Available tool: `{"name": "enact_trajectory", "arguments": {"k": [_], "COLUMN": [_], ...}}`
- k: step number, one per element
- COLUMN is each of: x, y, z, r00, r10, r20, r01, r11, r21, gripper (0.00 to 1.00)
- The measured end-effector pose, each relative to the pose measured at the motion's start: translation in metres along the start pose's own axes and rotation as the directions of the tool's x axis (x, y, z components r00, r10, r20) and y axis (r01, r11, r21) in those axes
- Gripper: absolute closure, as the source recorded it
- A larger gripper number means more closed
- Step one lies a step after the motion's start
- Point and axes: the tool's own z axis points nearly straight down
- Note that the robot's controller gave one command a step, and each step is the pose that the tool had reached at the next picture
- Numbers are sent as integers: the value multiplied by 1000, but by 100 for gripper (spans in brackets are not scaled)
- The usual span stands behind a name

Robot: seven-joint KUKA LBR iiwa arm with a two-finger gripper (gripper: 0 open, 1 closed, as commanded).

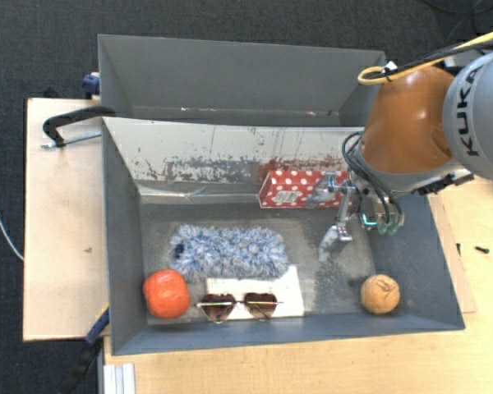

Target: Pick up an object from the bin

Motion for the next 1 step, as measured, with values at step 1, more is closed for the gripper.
{"name": "enact_trajectory", "arguments": {"k": [1], "x": [-1], "y": [0], "z": [-4], "r00": [1000], "r10": [-1], "r20": [6], "r01": [1], "r11": [1000], "r21": [1], "gripper": [0]}}
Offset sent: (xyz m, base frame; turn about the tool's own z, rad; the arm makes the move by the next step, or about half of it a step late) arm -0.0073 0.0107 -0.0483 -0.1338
